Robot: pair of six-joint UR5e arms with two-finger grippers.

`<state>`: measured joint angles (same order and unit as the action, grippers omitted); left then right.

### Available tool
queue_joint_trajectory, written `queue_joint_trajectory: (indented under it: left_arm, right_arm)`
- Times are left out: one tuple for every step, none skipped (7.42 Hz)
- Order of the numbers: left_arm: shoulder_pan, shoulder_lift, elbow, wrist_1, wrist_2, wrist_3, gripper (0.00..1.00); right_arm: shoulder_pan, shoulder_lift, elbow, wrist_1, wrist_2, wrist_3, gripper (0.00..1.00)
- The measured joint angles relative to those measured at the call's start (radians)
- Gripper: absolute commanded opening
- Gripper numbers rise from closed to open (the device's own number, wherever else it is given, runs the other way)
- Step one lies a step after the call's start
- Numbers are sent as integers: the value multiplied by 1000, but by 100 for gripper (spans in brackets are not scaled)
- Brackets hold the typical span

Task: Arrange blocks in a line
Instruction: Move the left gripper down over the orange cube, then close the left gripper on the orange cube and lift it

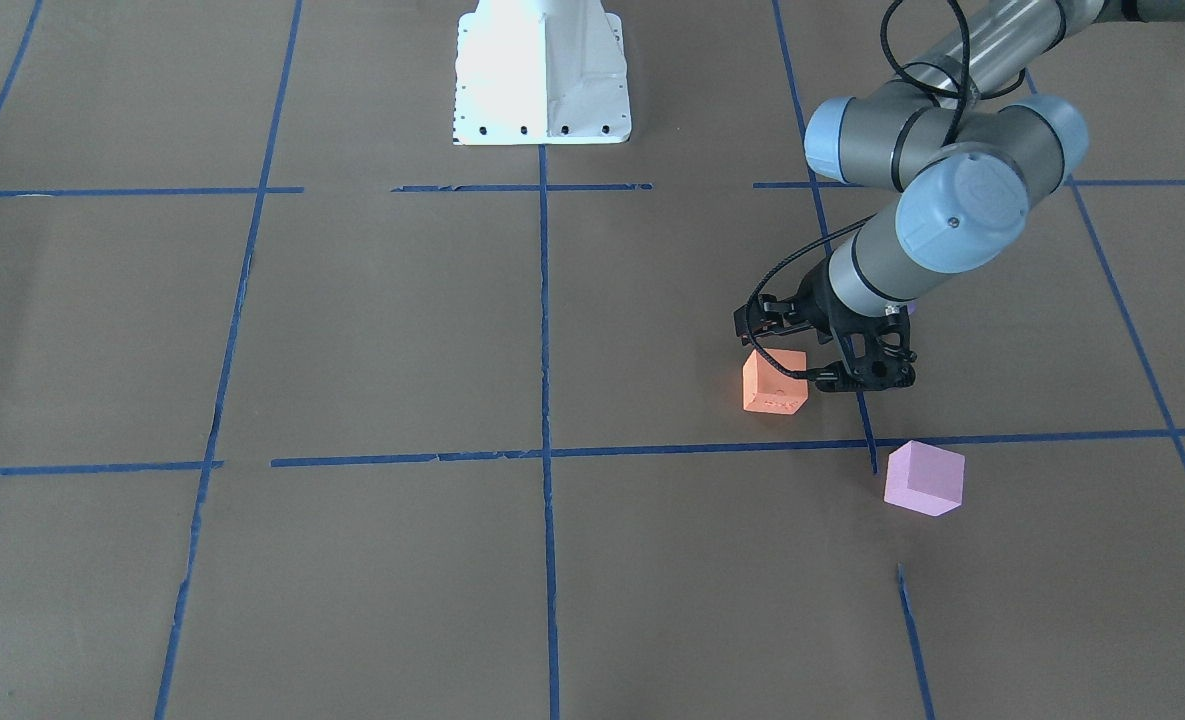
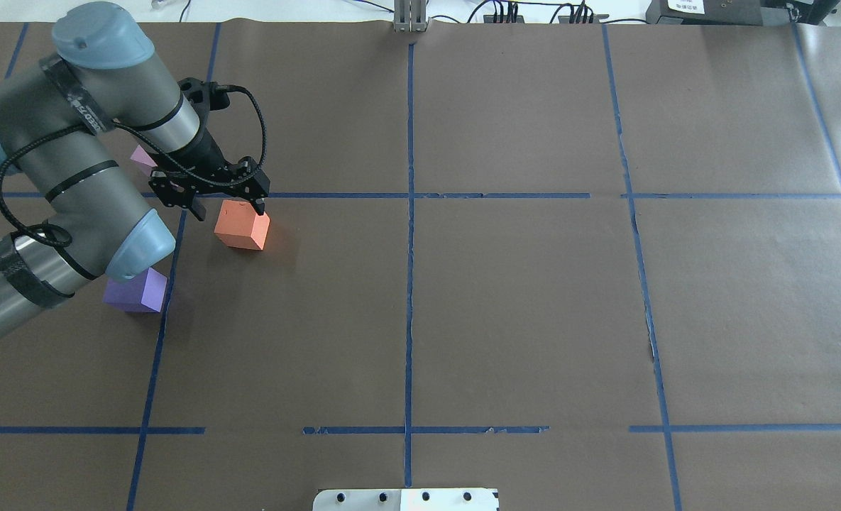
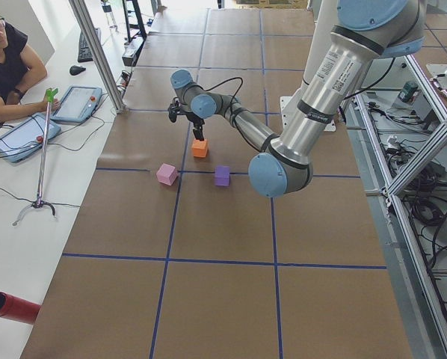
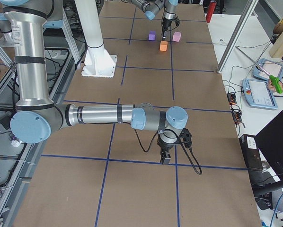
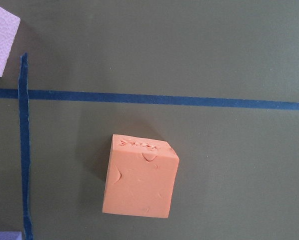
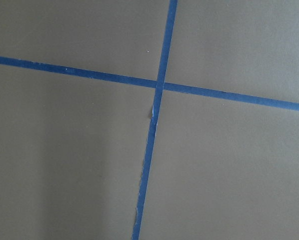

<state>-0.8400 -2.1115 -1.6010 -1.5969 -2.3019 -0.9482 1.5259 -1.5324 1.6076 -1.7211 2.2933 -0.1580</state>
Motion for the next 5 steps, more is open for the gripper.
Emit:
queue_joint_trajectory:
  left_arm:
    - [21,1,15,-18,42,-22,100]
    - [34,4,31,-56,69,-49,100]
    - [38,7,44,-83,85,-67,100]
    - [40,8,54,-96,107,-76,100]
    - [42,7,62,-106,128,-81,100]
  right_arm:
    - [0,0,0,0,0,0,100]
    - [0,0,0,0,0,0,100]
    - [0,0,0,0,0,0,100]
    - [0,0,0,0,0,0,100]
    - [0,0,0,0,0,0,100]
